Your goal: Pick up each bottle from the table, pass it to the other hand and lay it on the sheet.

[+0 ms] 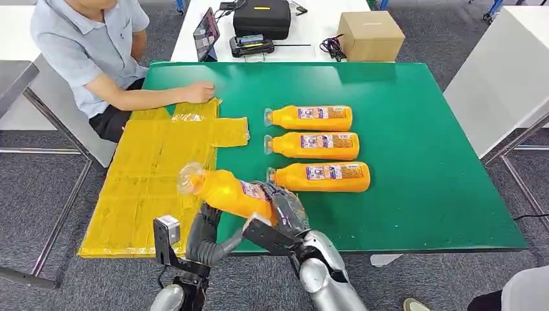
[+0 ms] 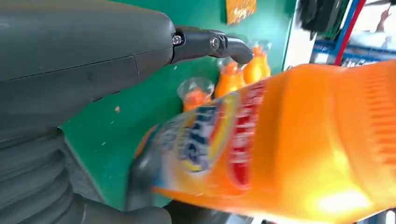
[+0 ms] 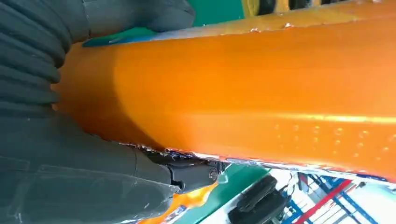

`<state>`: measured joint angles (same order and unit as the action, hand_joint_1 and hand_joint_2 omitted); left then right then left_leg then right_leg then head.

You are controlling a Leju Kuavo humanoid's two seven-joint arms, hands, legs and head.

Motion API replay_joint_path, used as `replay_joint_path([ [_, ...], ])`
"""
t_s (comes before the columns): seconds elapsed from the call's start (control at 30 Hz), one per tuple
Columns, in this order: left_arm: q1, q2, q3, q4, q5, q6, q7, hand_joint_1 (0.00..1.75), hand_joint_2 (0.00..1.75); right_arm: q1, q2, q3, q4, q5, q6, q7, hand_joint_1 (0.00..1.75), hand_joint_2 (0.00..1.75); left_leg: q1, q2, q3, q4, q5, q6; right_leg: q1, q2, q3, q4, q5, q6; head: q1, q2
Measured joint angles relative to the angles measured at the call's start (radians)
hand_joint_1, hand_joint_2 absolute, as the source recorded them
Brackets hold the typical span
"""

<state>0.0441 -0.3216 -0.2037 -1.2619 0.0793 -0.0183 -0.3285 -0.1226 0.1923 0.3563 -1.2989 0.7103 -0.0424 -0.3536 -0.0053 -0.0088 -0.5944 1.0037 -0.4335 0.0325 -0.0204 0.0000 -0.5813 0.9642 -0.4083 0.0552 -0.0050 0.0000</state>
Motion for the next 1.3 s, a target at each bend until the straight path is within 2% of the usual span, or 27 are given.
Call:
replay_joint_path([
  [0.07, -0.02, 0.001, -0.004, 0.011, 0.006, 0.035, -0.008, 0.0, 1.75, -0.018, 0.017, 0.03, 0.061, 0.003, -0.019, 0.001, 1.75, 1.75, 0.0, 0.0, 0.0, 0.0, 0.0, 0.0, 0.0, 0.0, 0.0, 0.0, 0.0, 0.0, 0.0, 0.0],
  [0.1, -0.043, 0.001, -0.005, 0.017, 0.031, 0.074, -0.015, 0.0, 1.75, -0.038, 0.027, 0.073, 0.118, 0.025, -0.064, 0.003, 1.75, 1.75, 0.0, 0.0, 0.0, 0.0, 0.0, 0.0, 0.0, 0.0, 0.0, 0.0, 0.0, 0.0, 0.0, 0.0],
  [0.3, -0.069, 0.001, -0.032, 0.021, 0.117, 0.114, -0.027, 0.0, 1.75, -0.064, 0.03, 0.14, 0.181, 0.024, -0.139, 0.007, 1.75, 1.75, 0.0, 0.0, -0.001, 0.0, 0.0, 0.0, 0.0, 0.0, -0.001, 0.0, 0.0, 0.0, 0.0, 0.0],
  [0.8, -0.084, 0.02, -0.084, 0.022, 0.246, 0.072, -0.007, 0.0, 1.75, -0.095, 0.03, 0.197, 0.256, -0.034, -0.177, 0.01, 1.75, 1.75, 0.0, 0.0, -0.001, 0.0, 0.0, 0.0, 0.0, 0.0, -0.002, 0.0, 0.0, 0.0, 0.0, 0.0],
  [0.83, -0.084, 0.021, -0.087, 0.022, 0.247, 0.073, -0.007, 1.69, 1.75, -0.096, 0.03, 0.198, 0.259, -0.034, -0.177, 0.01, 1.75, 1.75, 0.0, 0.0, -0.001, 0.0, 0.0, 0.0, 0.0, 0.0, -0.002, 0.0, 0.0, 0.0, 0.0, 0.0],
  [0.87, -0.084, 0.021, -0.089, 0.022, 0.247, 0.074, -0.007, 1.75, 1.75, -0.097, 0.03, 0.199, 0.262, -0.035, -0.179, 0.009, 1.75, 1.75, 0.0, 0.0, -0.002, 0.0, 0.0, 0.0, 0.0, 0.0, -0.002, 0.0, 0.0, 0.0, 0.0, 0.0],
  [0.97, -0.085, 0.024, -0.096, 0.022, 0.247, 0.074, -0.007, 1.75, 1.75, -0.101, 0.03, 0.202, 0.272, -0.035, -0.179, 0.008, 1.75, 1.75, 0.0, 0.0, -0.002, 0.0, 0.0, 0.0, 0.0, 0.0, -0.002, 0.0, 0.0, 0.0, 0.0, 0.0],
  [1.0, -0.086, 0.025, -0.098, 0.023, 0.247, 0.074, -0.007, 1.75, 1.75, -0.101, 0.03, 0.203, 0.274, -0.036, -0.179, 0.008, 1.43, 1.75, 0.0, 0.0, -0.002, 0.0, 0.0, 0.0, 0.0, 0.0, -0.002, 0.0, 0.0, 0.0, 0.0, 0.0],
  [1.03, -0.088, 0.026, -0.098, 0.026, 0.248, 0.079, -0.009, 1.75, 1.75, -0.102, 0.03, 0.204, 0.277, -0.039, -0.179, 0.004, 0.12, 1.75, 0.0, 0.0, -0.002, 0.0, 0.0, 0.0, 0.0, 0.0, -0.002, 0.0, 0.0, 0.0, 0.0, 0.0],
  [1.07, -0.09, 0.028, -0.098, 0.028, 0.251, 0.082, -0.012, 1.75, 1.75, -0.104, 0.03, 0.205, 0.279, -0.045, -0.179, 0.002, 0.0, 1.75, 0.0, 0.0, -0.002, 0.0, 0.0, 0.0, 0.0, 0.0, -0.002, 0.0, 0.0, 0.0, 0.0, 0.0],
  [1.3, -0.105, 0.036, -0.117, 0.039, 0.254, 0.122, -0.045, 1.75, 1.75, -0.116, 0.029, 0.217, 0.294, -0.102, -0.183, 0.0, 0.0, 1.75, 0.0, 0.0, -0.002, 0.0, 0.0, 0.0, 0.0, 0.0, -0.002, 0.0, 0.0, 0.0, 0.0, 0.0],
])
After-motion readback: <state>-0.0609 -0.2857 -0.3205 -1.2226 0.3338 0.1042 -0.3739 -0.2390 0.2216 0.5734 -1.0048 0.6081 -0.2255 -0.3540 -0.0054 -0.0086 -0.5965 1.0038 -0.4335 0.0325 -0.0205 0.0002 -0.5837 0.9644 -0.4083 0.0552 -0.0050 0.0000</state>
